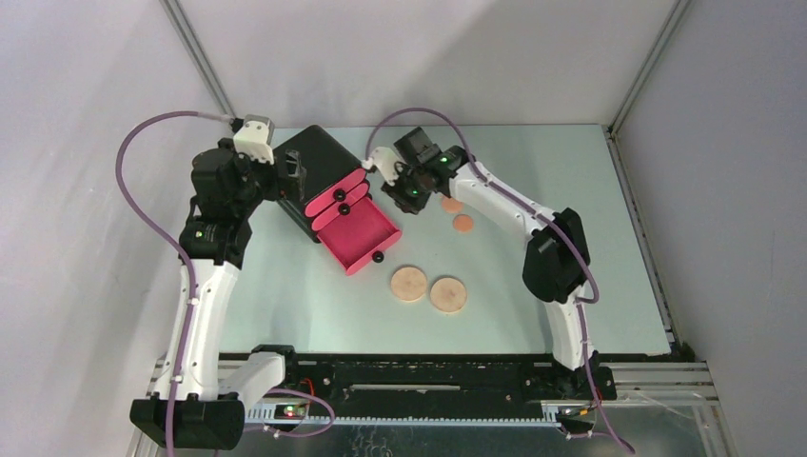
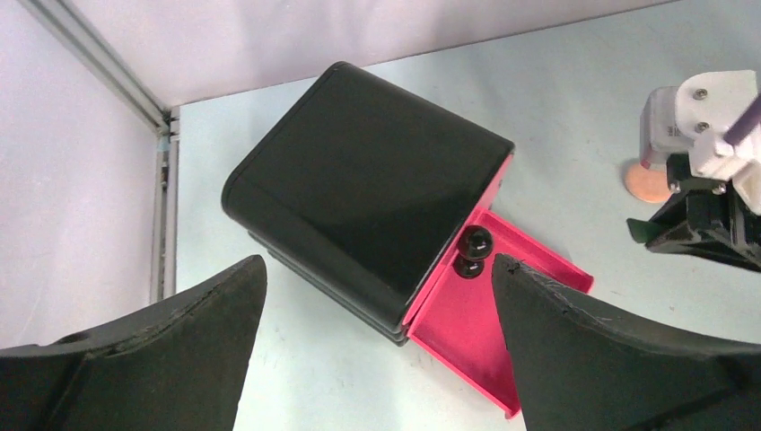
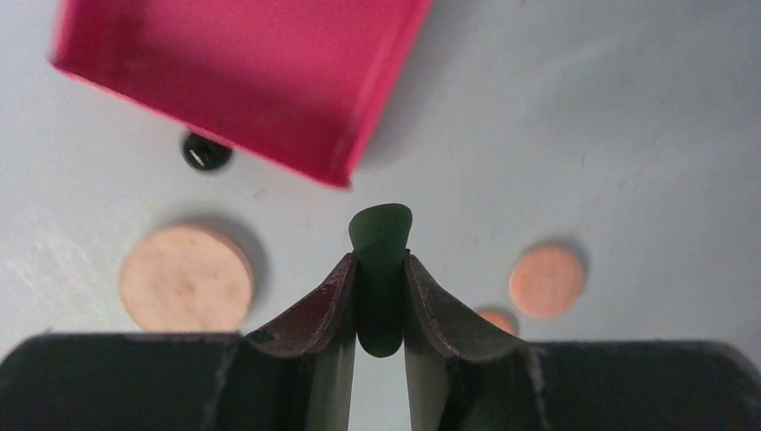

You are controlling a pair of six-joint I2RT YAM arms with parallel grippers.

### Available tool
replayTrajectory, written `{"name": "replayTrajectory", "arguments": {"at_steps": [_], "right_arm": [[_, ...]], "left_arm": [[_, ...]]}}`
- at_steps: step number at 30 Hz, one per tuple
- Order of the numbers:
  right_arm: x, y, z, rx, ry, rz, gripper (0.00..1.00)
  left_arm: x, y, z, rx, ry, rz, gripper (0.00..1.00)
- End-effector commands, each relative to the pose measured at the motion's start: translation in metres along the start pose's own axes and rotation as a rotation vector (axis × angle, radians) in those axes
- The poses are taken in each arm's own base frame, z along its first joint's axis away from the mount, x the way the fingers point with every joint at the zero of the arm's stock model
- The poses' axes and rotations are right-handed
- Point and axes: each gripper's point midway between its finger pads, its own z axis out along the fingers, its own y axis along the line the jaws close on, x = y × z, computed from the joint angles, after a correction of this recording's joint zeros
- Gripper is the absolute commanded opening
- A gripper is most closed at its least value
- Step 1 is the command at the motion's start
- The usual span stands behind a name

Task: Organize the makeup
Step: Pick up the makeup tool from the center of the board, then place the makeup tool in the drawer.

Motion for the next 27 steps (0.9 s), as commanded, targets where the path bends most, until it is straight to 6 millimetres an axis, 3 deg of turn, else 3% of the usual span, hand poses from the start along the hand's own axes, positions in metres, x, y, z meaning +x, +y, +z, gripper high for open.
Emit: {"name": "replayTrajectory", "arguments": {"at_steps": [1, 7, 11, 14, 16, 23, 27], "right_arm": [[-0.036, 0.03, 0.016, -0.049, -0.033, -0.068, 0.32], [-0.054, 0.052, 0.049, -0.057, -0.034, -0.118, 0.35], [-0.05, 0.057, 0.071, -0.054, -0.013, -0.123, 0.39], [-0.047, 0.057, 0.082, -0.052, -0.005, -0.115, 0.45], [-0.045, 0.058, 0.086, -0.056, 0.0, -0.114, 0.54], [-0.05, 0.054, 0.075, -0.03, -0.022, -0.111, 0.78], [-0.058, 0.048, 0.052, -0.002, -0.051, -0.106, 0.82]], "left_arm": [[-0.004, 0.015, -0.008, -0.088, -0.035, -0.029, 1.0], [-0.006, 0.017, -0.011, -0.097, -0.043, -0.022, 1.0], [-0.007, 0.017, -0.012, -0.099, -0.044, -0.019, 1.0], [-0.007, 0.017, -0.012, -0.1, -0.045, -0.017, 1.0], [-0.007, 0.017, -0.012, -0.098, -0.044, -0.017, 1.0], [-0.005, 0.017, -0.011, -0.096, -0.039, -0.013, 1.0], [-0.005, 0.016, -0.011, -0.092, -0.039, -0.011, 1.0]]}}
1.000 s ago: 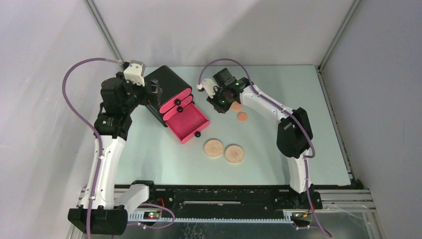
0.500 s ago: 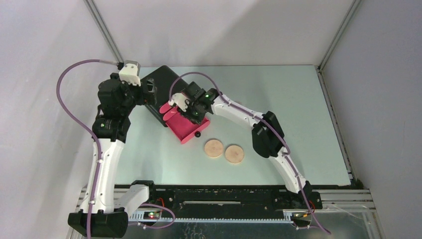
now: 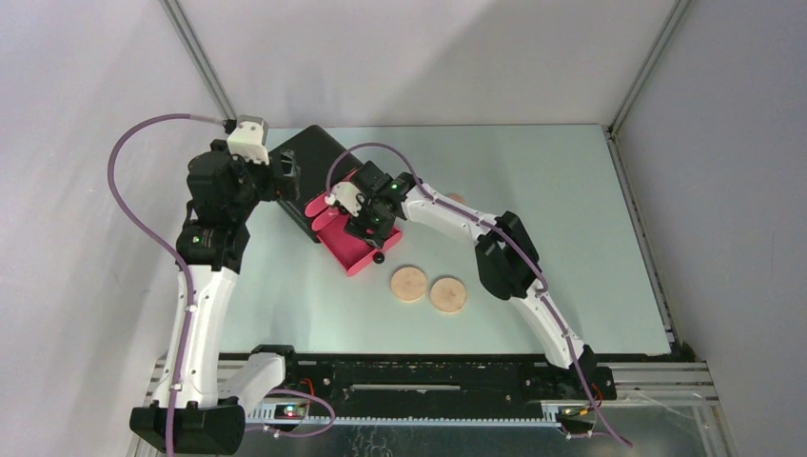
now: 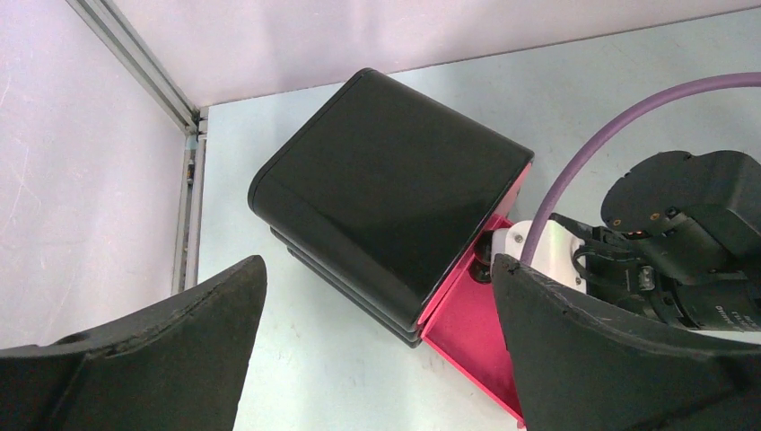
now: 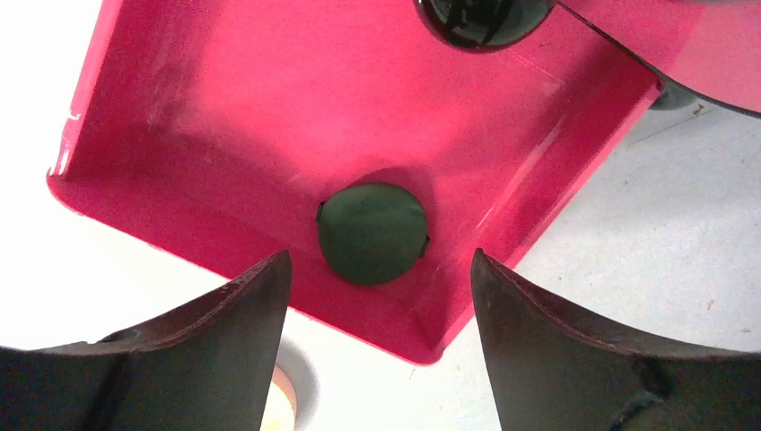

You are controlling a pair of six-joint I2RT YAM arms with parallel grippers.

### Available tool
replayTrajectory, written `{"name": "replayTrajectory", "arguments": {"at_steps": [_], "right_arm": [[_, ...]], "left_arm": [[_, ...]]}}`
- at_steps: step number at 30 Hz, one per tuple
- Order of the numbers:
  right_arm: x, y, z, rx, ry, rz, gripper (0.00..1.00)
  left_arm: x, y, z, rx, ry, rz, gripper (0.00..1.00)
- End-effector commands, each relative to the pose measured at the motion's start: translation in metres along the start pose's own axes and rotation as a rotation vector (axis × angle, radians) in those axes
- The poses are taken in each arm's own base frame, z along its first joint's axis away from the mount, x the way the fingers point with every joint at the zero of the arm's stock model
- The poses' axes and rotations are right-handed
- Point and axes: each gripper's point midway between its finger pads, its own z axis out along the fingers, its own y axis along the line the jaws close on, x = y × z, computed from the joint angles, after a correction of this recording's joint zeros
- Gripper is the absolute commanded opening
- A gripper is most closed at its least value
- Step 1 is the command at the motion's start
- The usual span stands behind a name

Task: Organize the makeup
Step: Place the makeup tool in the drawer, then pick up the makeup tool from the center of the board.

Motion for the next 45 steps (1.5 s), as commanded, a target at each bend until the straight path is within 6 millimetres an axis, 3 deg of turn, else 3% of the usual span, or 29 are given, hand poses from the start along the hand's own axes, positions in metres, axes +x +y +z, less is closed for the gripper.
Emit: {"name": "replayTrajectory", "arguments": {"at_steps": [1, 6, 10, 19, 24, 30, 34, 40, 45], "right_arm": [[-0.035, -0.018, -0.061, 0.082, -0.124, 0.01, 0.82], [-0.019, -0.04, -0.105, 0.14, -0.156, 0.055, 0.82], [0.022, -0.063, -0.12, 0.186, -0.115, 0.119, 0.83], [0.137, -0.11, -0.106, 0.223, 0.054, 0.313, 0.89], [0.176, -0.124, -0.089, 0.177, 0.107, 0.414, 0.95], [0.187, -0.118, -0.072, 0.112, 0.126, 0.45, 0.98], [0.193, -0.116, -0.062, 0.096, 0.149, 0.458, 0.95], [0.199, -0.113, -0.052, 0.066, 0.171, 0.465, 0.81], [0.201, -0.109, -0.052, 0.055, 0.172, 0.467, 0.6]], "left_arm": [[0.0, 0.004, -0.001, -0.016, -0.021, -0.008, 1.0], [0.001, 0.002, 0.0, -0.009, -0.019, -0.008, 1.0], [0.001, 0.002, 0.001, -0.005, -0.018, -0.007, 1.0], [0.003, -0.001, 0.002, 0.009, -0.012, -0.001, 1.0], [0.004, 0.0, 0.003, 0.01, -0.007, 0.0, 1.0], [0.006, 0.0, 0.004, 0.01, -0.003, 0.002, 1.0], [0.006, -0.001, 0.005, 0.011, -0.003, 0.003, 1.0], [0.006, -0.001, 0.004, 0.012, -0.003, 0.002, 1.0], [0.006, -0.001, 0.004, 0.014, -0.004, 0.003, 1.0]]}}
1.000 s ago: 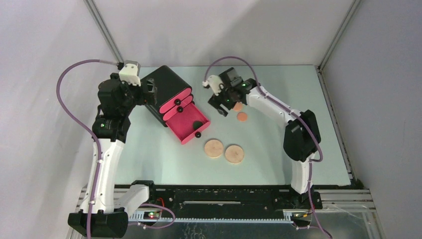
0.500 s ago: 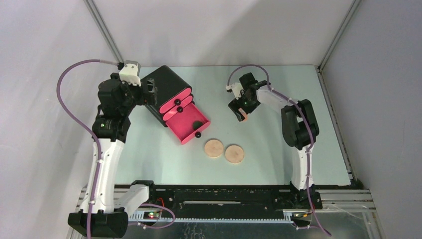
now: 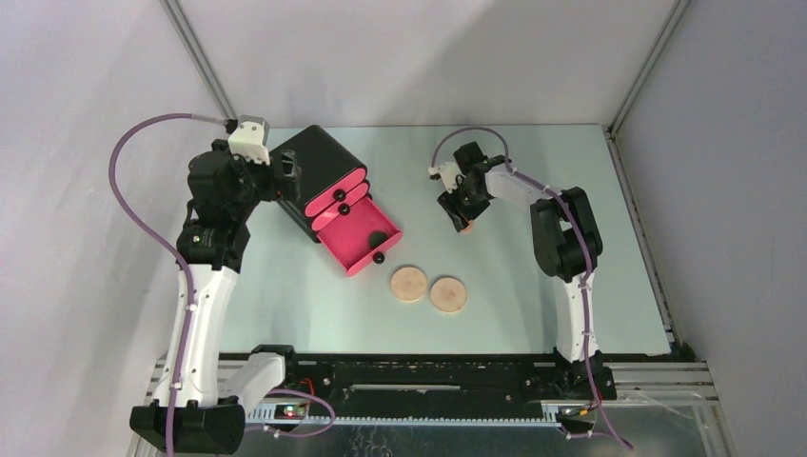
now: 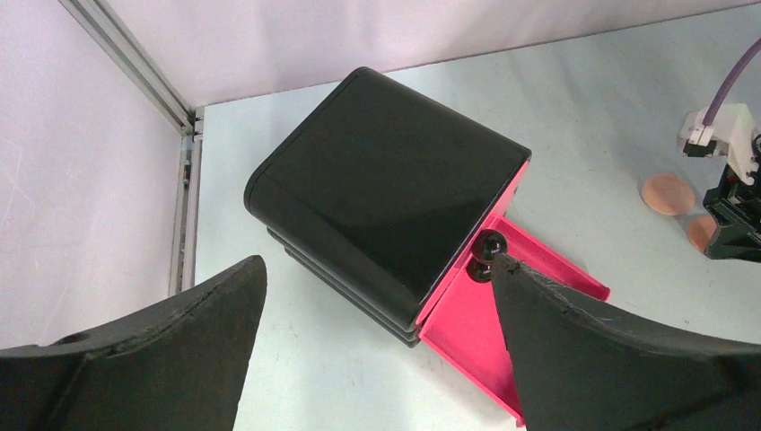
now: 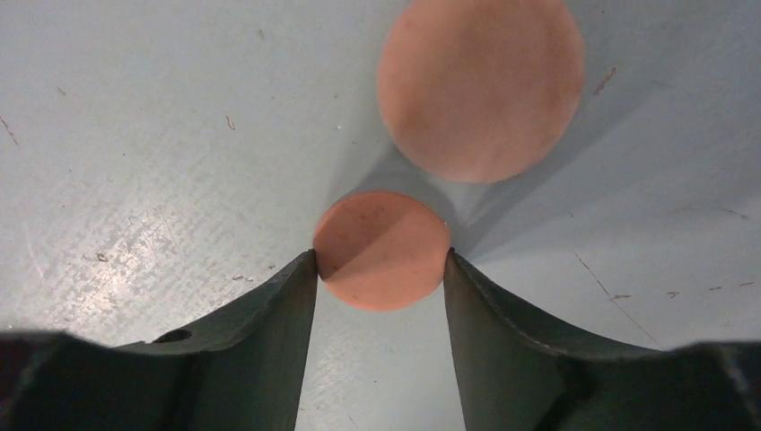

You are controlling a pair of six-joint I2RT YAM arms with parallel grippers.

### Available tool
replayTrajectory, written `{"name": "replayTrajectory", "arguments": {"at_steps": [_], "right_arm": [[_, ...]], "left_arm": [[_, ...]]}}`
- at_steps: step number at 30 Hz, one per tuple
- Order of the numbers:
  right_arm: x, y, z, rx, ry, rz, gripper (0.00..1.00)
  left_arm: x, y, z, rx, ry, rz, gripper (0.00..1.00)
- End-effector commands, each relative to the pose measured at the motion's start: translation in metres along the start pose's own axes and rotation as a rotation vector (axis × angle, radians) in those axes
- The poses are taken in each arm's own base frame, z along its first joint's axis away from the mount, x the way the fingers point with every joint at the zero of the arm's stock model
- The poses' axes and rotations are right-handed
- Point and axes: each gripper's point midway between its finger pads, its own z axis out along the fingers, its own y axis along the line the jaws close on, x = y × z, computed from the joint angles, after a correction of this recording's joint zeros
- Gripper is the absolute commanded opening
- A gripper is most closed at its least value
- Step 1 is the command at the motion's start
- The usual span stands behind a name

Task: Organize the makeup
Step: Pick up the makeup tool from the center of the board, then place the makeup tool in the drawer.

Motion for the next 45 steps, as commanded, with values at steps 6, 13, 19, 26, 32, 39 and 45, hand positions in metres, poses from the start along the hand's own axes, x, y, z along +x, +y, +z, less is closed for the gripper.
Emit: {"name": "replayTrajectory", "arguments": {"at_steps": [6, 13, 19, 26, 32, 39, 45], "right_arm": [[-0.012, 0.011, -0.016, -0.03, -0.033, -0.006, 0.36], [-0.051, 0.045, -0.057, -0.023, -0.124, -0.108, 0.29], [-0.094, 0.101, -0.077, -0.069, -0.192, -0.225, 0.29], [-0.138, 0.163, -0.072, -0.132, -0.235, -0.342, 0.29], [-0.156, 0.193, -0.045, -0.151, -0.23, -0.401, 0.37], [-0.154, 0.194, -0.013, -0.14, -0.204, -0.407, 0.4], [-0.154, 0.196, -0.007, -0.146, -0.209, -0.402, 0.53]], "left_arm": [[0.004, 0.001, 0.002, 0.0, -0.008, 0.001, 1.0], [0.004, 0.002, 0.001, -0.006, -0.007, 0.003, 1.0], [0.004, 0.003, 0.001, -0.013, -0.009, 0.003, 1.0], [0.002, 0.004, -0.001, -0.015, -0.017, 0.003, 1.0], [0.0, 0.004, -0.005, -0.019, -0.022, 0.004, 1.0], [-0.001, 0.004, -0.005, -0.017, -0.024, 0.003, 1.0], [-0.001, 0.004, -0.005, -0.017, -0.022, 0.003, 1.0]]}}
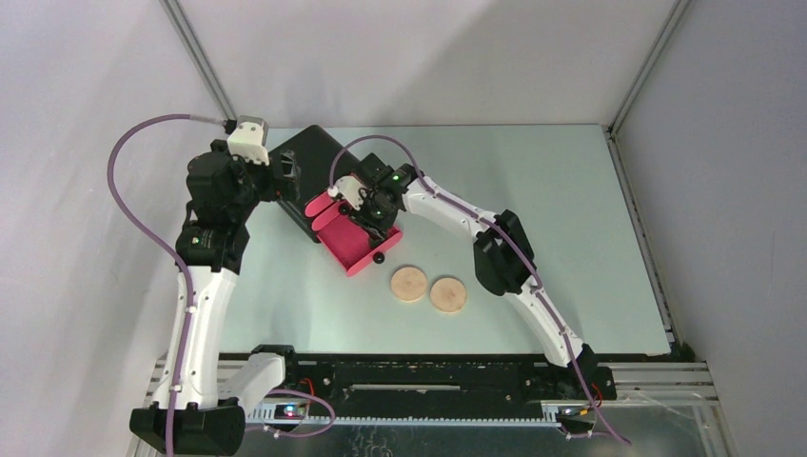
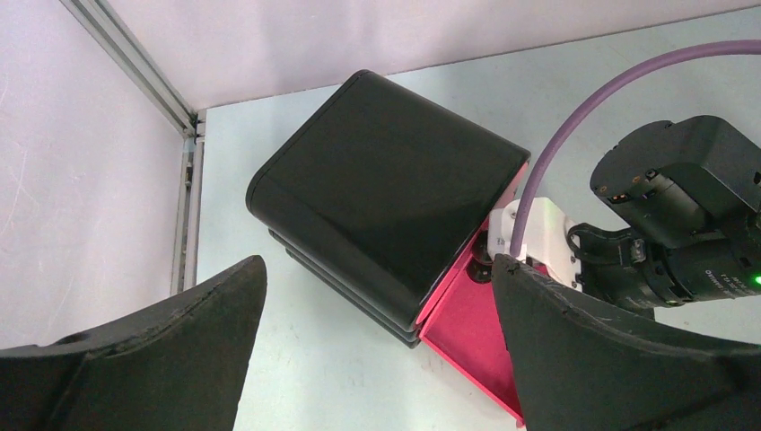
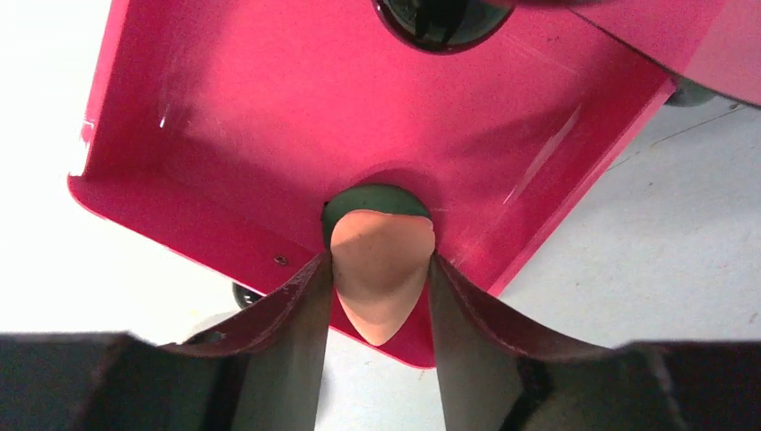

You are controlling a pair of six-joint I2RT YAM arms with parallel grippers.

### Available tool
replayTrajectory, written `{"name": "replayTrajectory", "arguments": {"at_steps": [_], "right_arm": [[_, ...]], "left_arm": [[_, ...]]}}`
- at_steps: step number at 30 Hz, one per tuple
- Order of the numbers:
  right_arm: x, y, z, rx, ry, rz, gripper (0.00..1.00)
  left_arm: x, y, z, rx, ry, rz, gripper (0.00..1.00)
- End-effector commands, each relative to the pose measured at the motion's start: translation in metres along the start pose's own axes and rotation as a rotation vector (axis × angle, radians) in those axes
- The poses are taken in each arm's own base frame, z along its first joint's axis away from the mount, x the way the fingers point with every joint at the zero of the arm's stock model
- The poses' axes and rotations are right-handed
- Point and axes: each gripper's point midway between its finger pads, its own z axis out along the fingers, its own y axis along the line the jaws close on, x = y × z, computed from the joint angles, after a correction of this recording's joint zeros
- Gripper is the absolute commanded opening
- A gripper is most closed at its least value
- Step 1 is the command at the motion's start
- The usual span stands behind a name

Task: Organize the makeup
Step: Place the makeup tool in the drawer.

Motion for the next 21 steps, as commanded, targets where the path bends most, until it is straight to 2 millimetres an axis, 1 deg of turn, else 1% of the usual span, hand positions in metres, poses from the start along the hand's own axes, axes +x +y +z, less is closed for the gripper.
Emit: {"name": "replayTrajectory", "arguments": {"at_steps": [1, 4, 6, 8, 11, 12, 13, 14, 17, 21], "right_arm": [[-0.021, -0.004, -0.015, 0.029, -0.065, -0.014, 0.6], [-0.021, -0.007, -0.016, 0.041, -0.065, -0.011, 0.75], [-0.022, -0.009, -0.021, 0.054, -0.068, -0.01, 0.81], [-0.026, -0.011, -0.031, 0.068, -0.083, -0.01, 0.84], [-0.033, -0.014, -0.056, 0.09, -0.118, -0.003, 0.87], [-0.036, -0.015, -0.072, 0.102, -0.141, -0.002, 0.87], [-0.031, -0.016, -0.075, 0.106, -0.139, 0.002, 0.88], [-0.029, -0.019, -0.084, 0.121, -0.149, 0.005, 0.89], [-0.013, -0.031, -0.105, 0.177, -0.155, 0.014, 0.93], [0.02, -0.058, -0.114, 0.229, -0.108, 0.071, 0.97]], "left_arm": [[0.001, 0.004, -0.002, -0.015, -0.015, 0.002, 1.0], [0.001, 0.004, -0.002, -0.016, -0.015, 0.002, 1.0], [0.002, 0.004, -0.002, -0.017, -0.014, 0.003, 1.0], [0.002, 0.004, -0.002, -0.017, -0.013, 0.003, 1.0], [0.003, 0.004, -0.001, -0.015, -0.011, 0.003, 1.0], [0.002, 0.004, -0.001, -0.015, -0.013, 0.003, 1.0], [0.002, 0.004, -0.001, -0.015, -0.015, 0.004, 1.0], [0.002, 0.003, -0.001, -0.014, -0.014, 0.003, 1.0], [0.002, 0.003, -0.001, -0.012, -0.013, 0.003, 1.0], [0.002, 0.003, -0.001, -0.013, -0.015, 0.004, 1.0]]}}
